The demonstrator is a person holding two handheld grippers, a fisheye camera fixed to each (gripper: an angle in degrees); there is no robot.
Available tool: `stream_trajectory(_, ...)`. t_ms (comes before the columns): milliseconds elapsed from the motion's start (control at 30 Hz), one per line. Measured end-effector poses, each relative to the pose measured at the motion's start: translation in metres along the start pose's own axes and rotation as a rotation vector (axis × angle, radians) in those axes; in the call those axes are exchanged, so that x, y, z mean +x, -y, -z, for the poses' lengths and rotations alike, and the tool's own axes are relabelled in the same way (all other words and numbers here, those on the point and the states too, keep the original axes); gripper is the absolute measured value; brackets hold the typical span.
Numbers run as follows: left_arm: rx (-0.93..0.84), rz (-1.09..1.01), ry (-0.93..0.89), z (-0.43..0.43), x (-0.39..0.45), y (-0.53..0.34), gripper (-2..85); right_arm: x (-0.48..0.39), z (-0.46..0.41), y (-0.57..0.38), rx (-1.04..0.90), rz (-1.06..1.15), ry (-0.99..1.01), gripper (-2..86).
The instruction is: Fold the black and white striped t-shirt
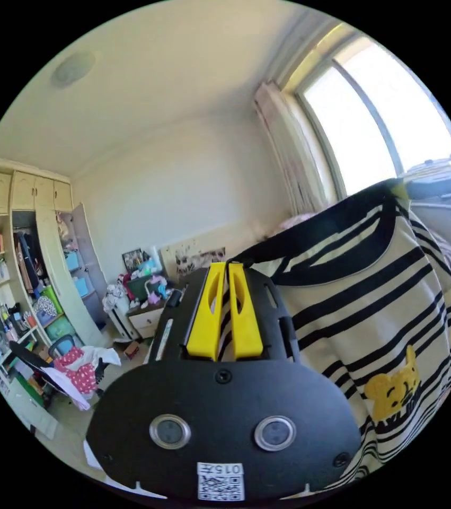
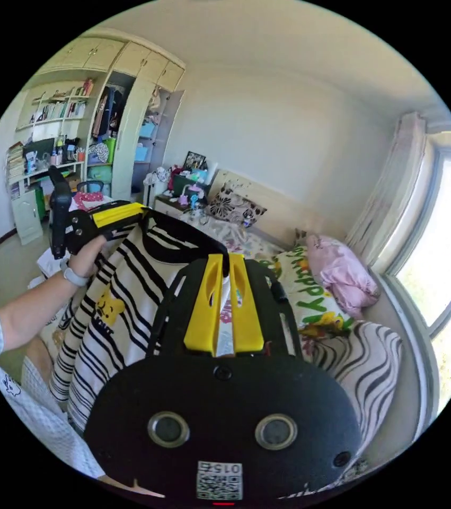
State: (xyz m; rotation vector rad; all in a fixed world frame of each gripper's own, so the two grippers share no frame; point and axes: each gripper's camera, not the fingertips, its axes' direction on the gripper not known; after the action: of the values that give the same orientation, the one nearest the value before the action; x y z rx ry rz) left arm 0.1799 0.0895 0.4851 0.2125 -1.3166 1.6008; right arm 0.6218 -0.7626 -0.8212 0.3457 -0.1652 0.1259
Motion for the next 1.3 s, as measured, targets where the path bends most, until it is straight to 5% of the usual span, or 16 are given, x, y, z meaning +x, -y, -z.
stream_trajectory(100,-0.397,0.095,-0.097,-0.126,-0.025,-0.042,-0.2,0.042,-0.156,-0.007,-0.206,-0.113,0.306,5.4)
stream_trajectory(167,-0.403,0.151,-0.268,-0.138,-0.038,-0.086,-0.2,0.055,-0.22,-0.06,-0.291,-0.162,0.64,5.3)
stream_trajectory(300,-0.625,0.235,-0.462,-0.122,-0.054,-0.227,1.4,0.052,-0.259,-0.195,-0.468,-0.205,0.722,8.5)
stream_trajectory(433,-0.934,0.393,-0.431,-0.084,-0.081,-0.345,6.7,0.055,-0.276,-0.376,-0.792,-0.492,0.854,10.9)
stream_trajectory(567,-1.098,0.655,-0.497,-0.07,-0.104,-0.416,10.3,0.061,-0.271,-0.478,-0.817,-0.78,0.995,11.0)
stream_trajectory(667,-1.193,0.685,-0.625,-0.104,-0.084,-0.434,8.7,0.059,-0.29,-0.488,-0.776,-0.797,1.159,7.4)
stream_trajectory(800,-1.194,0.62,-0.624,-0.124,-0.092,-0.415,1.1,0.083,-0.31,-0.479,-0.782,-0.804,1.189,1.1)
stream_trajectory(1000,-1.057,0.502,-0.658,-0.08,-0.125,-0.354,0.1,0.157,-0.241,-0.437,-0.803,-0.542,0.964,0.2)
stream_trajectory(1167,-1.162,0.389,-0.555,-0.077,-0.108,-0.37,2.3,0.154,-0.225,-0.457,-0.914,-0.449,0.966,2.8)
stream_trajectory(1300,-1.259,0.446,-0.538,-0.083,-0.105,-0.402,5.7,0.189,-0.241,-0.498,-0.883,-0.656,0.916,5.8)
